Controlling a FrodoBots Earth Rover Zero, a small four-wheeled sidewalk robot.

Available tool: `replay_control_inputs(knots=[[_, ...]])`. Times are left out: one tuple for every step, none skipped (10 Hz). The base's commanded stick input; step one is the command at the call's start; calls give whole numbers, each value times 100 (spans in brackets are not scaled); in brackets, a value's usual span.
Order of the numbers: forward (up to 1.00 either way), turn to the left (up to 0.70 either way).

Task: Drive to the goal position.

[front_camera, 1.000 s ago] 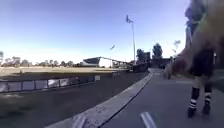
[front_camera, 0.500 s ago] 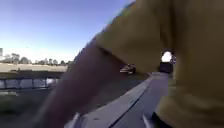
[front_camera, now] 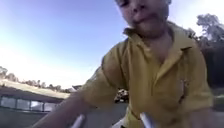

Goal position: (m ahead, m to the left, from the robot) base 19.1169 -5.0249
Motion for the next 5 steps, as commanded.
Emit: replay_control_inputs(knots=[[-43, 0], [-79, 0], [-92, 0], [-68, 0], [-33, 0]])
